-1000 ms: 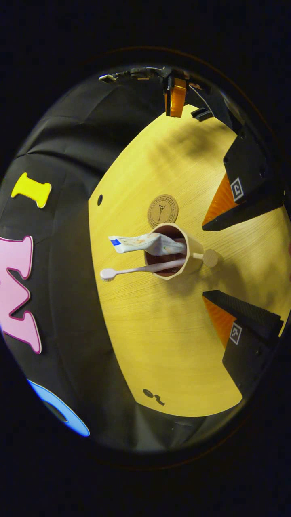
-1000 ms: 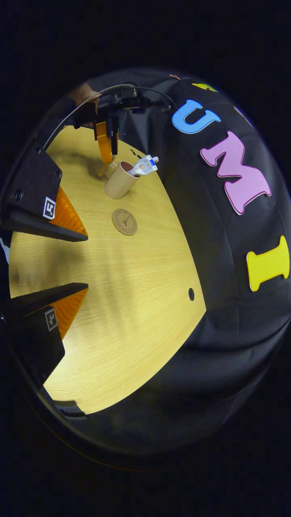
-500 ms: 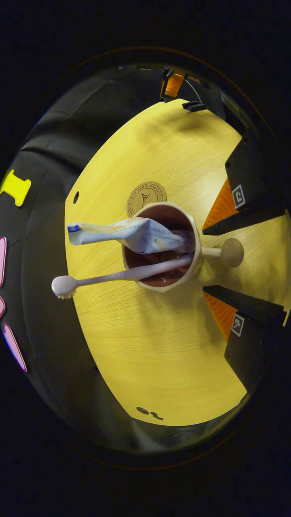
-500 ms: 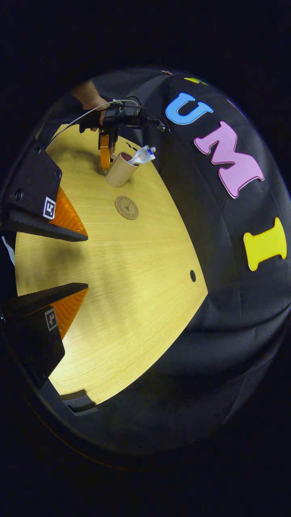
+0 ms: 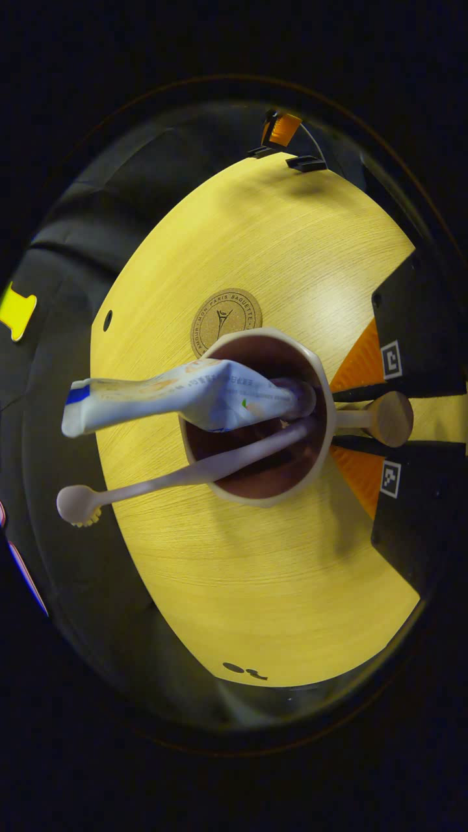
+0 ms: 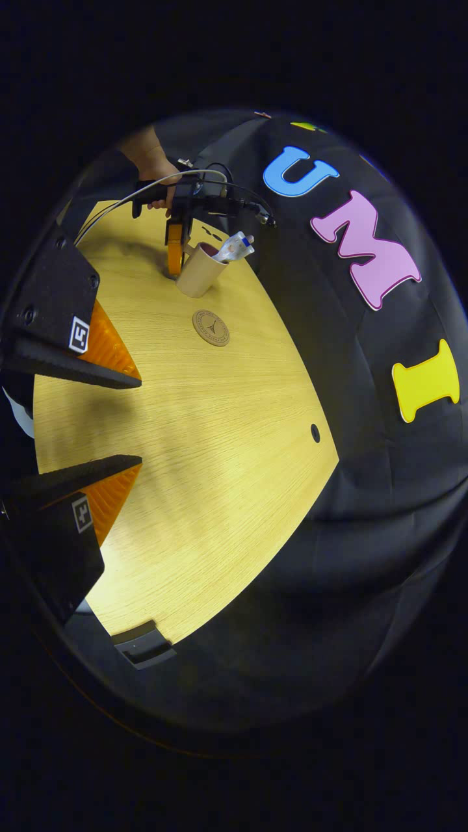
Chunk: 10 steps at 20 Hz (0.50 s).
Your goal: Put the toothbrush and toothpaste on the desktop into the cup, then pick up the cup and place it on the coaster on the desktop.
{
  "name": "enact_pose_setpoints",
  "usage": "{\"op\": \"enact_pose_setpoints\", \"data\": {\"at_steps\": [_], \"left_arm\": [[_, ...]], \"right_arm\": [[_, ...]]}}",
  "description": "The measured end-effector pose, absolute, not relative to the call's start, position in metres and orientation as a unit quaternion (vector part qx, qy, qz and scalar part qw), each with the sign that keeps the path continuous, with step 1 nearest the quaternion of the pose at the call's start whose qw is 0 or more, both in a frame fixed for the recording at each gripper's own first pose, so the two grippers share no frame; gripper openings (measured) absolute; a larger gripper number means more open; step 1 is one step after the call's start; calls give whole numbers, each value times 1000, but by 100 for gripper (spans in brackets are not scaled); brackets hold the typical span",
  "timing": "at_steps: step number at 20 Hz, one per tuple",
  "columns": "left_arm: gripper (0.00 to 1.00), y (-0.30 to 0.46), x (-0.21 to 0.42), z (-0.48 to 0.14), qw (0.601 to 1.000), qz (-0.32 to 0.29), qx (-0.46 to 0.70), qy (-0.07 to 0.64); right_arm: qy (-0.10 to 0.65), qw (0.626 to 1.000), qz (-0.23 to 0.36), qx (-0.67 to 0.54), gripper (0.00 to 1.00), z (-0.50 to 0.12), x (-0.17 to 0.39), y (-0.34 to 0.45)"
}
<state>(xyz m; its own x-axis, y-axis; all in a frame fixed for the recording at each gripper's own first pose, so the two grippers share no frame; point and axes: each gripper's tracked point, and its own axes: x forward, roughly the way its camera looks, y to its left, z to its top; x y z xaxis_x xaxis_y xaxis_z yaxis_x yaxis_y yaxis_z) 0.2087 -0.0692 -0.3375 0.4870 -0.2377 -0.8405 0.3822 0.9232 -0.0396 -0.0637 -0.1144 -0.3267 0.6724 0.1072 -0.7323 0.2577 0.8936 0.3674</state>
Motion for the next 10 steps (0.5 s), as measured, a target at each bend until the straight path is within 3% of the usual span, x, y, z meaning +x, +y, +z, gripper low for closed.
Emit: {"op": "enact_pose_setpoints", "data": {"at_steps": [2, 3, 10], "left_arm": [[34, -69, 210, -337, 863, -171, 67, 470], [27, -69, 211, -336, 868, -165, 67, 464], [25, -71, 206, -336, 877, -153, 65, 450]], "right_arm": [[403, 884, -45, 231, 64, -330, -67, -116], [403, 884, -46, 232, 64, -330, -69, -117], [401, 885, -49, 233, 64, -333, -71, -124]]}}
